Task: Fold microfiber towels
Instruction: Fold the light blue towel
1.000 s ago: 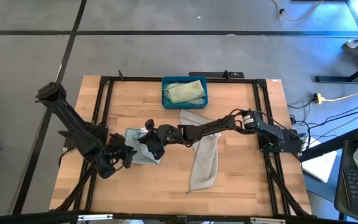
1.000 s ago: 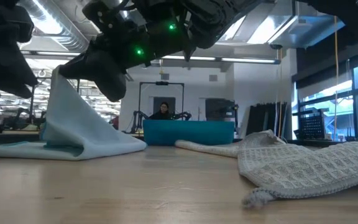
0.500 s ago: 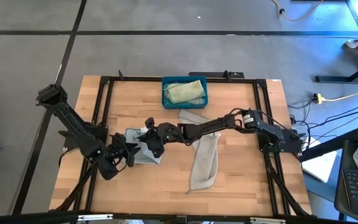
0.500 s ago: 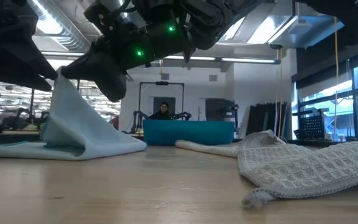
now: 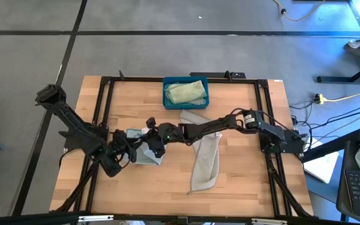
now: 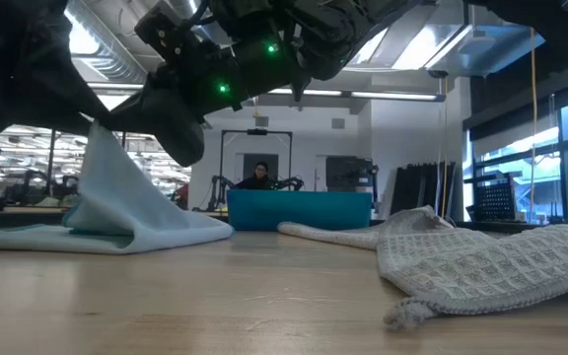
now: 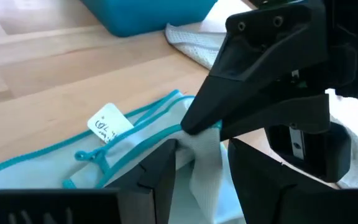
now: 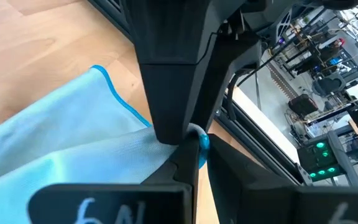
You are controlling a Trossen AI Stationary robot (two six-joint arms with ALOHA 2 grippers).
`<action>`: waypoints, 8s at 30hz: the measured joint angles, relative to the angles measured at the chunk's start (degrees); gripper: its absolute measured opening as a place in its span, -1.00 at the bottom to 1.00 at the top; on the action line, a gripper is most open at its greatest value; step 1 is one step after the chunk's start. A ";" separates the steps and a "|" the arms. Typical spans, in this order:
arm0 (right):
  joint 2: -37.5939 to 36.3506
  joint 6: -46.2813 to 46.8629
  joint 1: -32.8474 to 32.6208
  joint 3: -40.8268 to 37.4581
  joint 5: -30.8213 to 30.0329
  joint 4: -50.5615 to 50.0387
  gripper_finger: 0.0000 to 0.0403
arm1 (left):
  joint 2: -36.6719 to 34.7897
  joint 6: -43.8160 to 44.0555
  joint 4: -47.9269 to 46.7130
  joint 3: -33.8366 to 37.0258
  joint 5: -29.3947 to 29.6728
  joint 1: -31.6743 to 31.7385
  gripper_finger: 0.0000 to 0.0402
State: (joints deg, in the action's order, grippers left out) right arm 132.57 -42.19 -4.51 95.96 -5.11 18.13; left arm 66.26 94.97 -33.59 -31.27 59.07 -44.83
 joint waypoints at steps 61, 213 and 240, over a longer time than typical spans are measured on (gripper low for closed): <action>7.04 13.58 10.11 21.00 28.80 -37.90 -0.06 | 24.75 -11.11 30.23 0.00 -2.33 -5.74 -1.00; 24.33 44.75 2.22 37.94 32.94 -54.94 -0.34 | 12.08 -17.13 37.08 0.07 -37.77 -12.00 -0.86; 18.97 16.59 2.27 37.24 26.08 -55.54 -0.34 | 12.02 -22.95 36.12 -0.02 -31.45 -10.40 -0.86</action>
State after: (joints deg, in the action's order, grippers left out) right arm 151.55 -25.60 -2.25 133.21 20.97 -37.41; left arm 78.28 72.02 2.54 -31.29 27.63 -55.23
